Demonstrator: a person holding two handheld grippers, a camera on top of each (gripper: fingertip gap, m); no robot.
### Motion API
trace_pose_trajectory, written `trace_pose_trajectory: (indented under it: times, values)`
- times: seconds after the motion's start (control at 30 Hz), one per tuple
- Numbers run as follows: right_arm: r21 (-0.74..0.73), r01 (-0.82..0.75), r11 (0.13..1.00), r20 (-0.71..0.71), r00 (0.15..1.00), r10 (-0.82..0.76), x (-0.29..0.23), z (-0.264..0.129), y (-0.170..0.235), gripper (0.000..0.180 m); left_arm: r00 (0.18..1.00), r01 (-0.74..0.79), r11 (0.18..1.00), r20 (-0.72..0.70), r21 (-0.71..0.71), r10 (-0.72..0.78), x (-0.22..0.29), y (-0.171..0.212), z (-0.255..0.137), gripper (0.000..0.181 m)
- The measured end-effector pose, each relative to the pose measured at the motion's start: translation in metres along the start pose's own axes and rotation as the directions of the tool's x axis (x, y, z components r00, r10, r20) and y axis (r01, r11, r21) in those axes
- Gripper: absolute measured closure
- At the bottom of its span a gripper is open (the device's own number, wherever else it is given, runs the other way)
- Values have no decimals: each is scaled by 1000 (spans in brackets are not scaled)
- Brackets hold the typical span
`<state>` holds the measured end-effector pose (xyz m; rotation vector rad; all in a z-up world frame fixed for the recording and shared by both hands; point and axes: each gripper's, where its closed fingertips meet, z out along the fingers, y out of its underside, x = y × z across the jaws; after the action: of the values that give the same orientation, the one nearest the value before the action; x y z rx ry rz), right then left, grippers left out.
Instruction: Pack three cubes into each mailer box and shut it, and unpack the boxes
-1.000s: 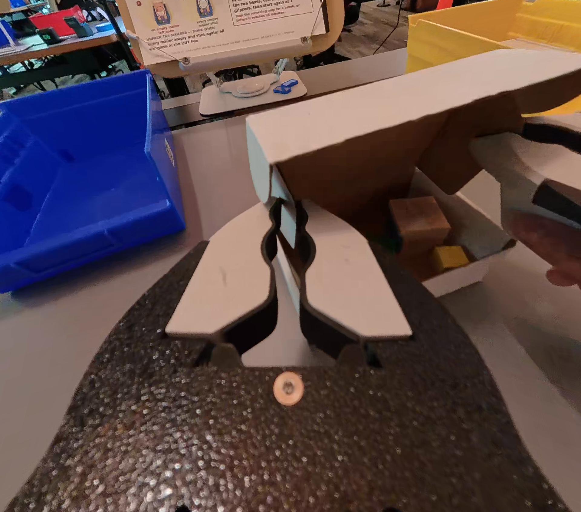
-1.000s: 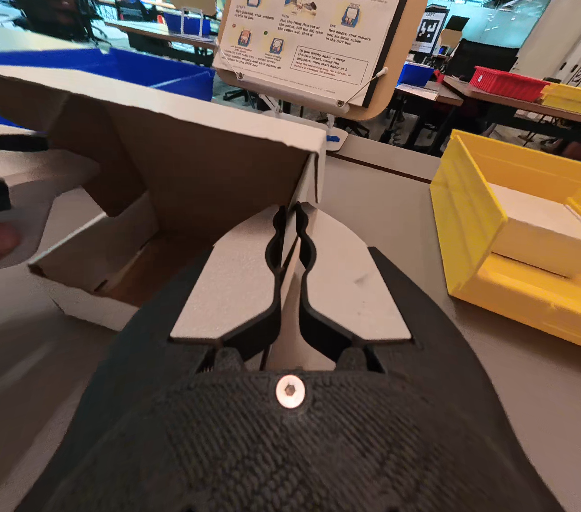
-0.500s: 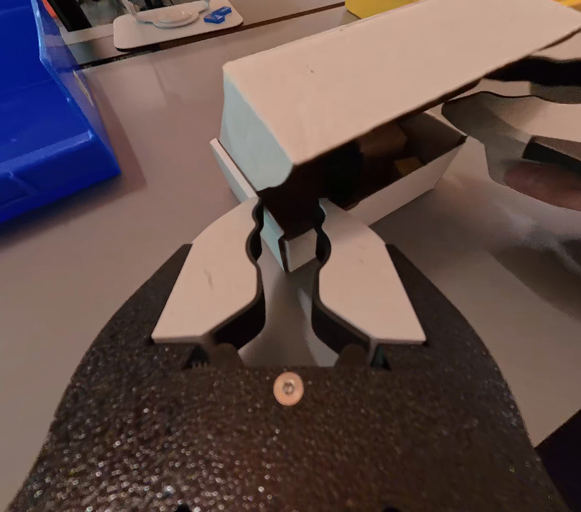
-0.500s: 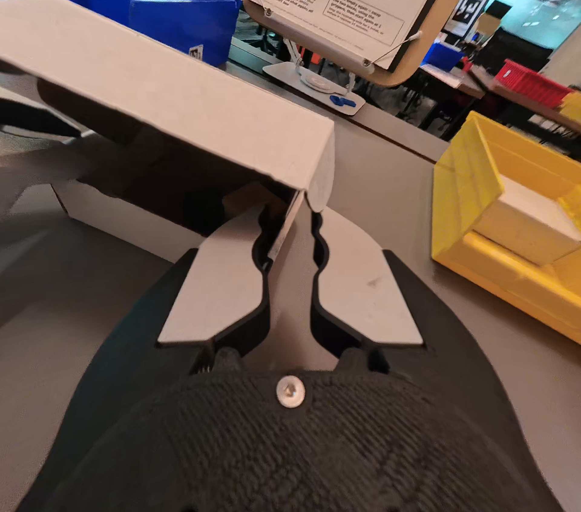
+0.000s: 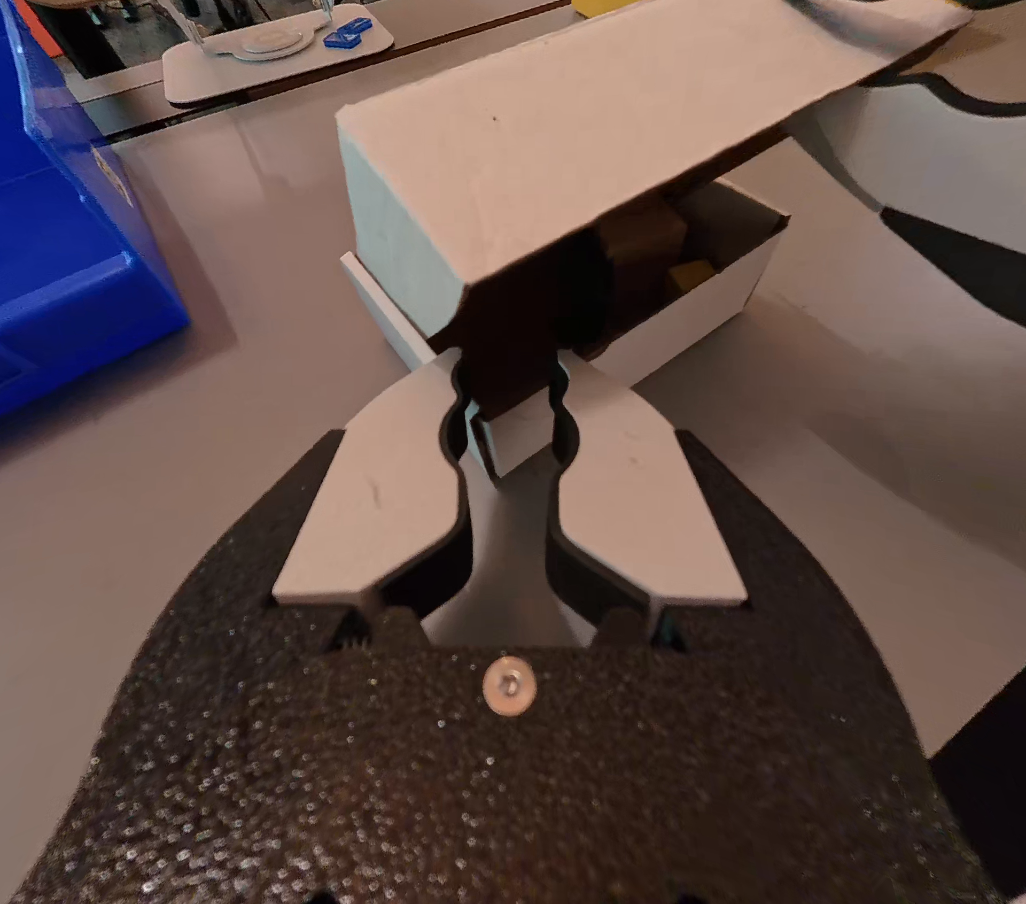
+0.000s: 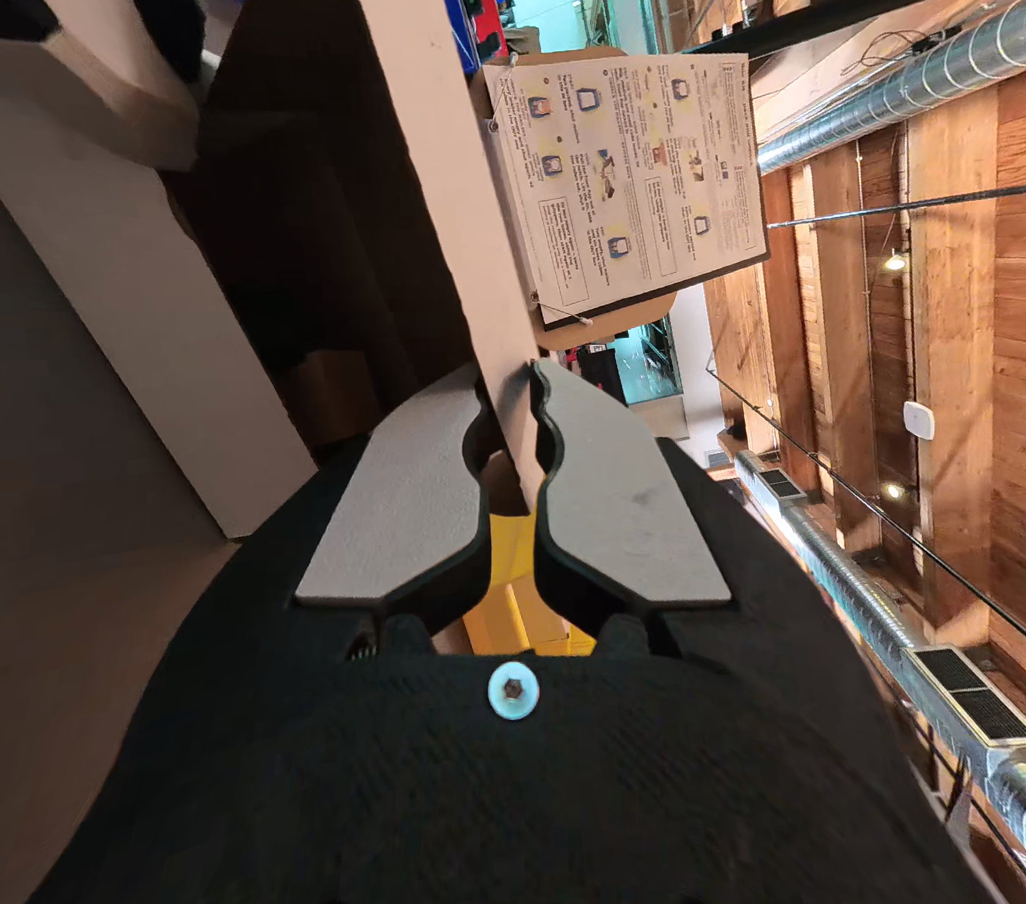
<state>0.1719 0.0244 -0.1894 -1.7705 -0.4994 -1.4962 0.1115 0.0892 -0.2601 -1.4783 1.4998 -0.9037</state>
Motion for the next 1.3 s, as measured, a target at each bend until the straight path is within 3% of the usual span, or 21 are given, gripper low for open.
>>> trace_pose_trajectory:
  times: [0.1, 0.2, 0.37, 0.43, 0.53, 0.7, 0.83, 1.0, 1.13, 1.3]
  values:
    - [-10, -30, 999, 89, 996, 31, -3, -9, -1, 175, 999, -31, 999, -33, 5, 32, 0, 2, -5, 151]
    - [-44, -17, 999, 203, 979, 26, -15, -21, 4, 174, 983, -106, 994, -152, 9, 106, 10, 6, -17, 144]
    - [-19, -98, 995, 318, 943, 99, -24, -33, -3, 173, 884, -328, 942, -372, -62, 284, 21, 24, -50, 129]
    - [-51, -68, 996, 440, 894, 83, -48, -38, -2, 174, 847, -409, 908, -407, -86, 343, 15, 31, -63, 127]
    - [-78, -22, 997, 348, 936, 48, -55, -30, 3, 175, 849, -432, 899, -371, -73, 378, 0, 31, -62, 128]
    - [-93, 16, 996, 369, 929, 19, -69, -31, 4, 172, 849, -430, 890, -404, -153, 341, -12, 48, -67, 128]
    - [-90, 28, 996, 401, 916, 11, -75, -31, 6, 170, 835, -326, 944, -484, -54, 261, -3, 29, -84, 134]
    - [-86, 7, 996, 409, 912, 29, -77, -25, 3, 169, 912, -78, 991, -393, 106, 114, -16, -35, -58, 181]
    - [-90, -13, 996, 413, 910, 49, -77, -25, 4, 169, 912, -80, 995, -398, 57, 96, -27, -39, -12, 181]
    - [-70, 8, 997, 395, 918, 20, -77, -25, 6, 168, 900, -165, 986, -413, -33, 137, -25, -15, 19, 181]
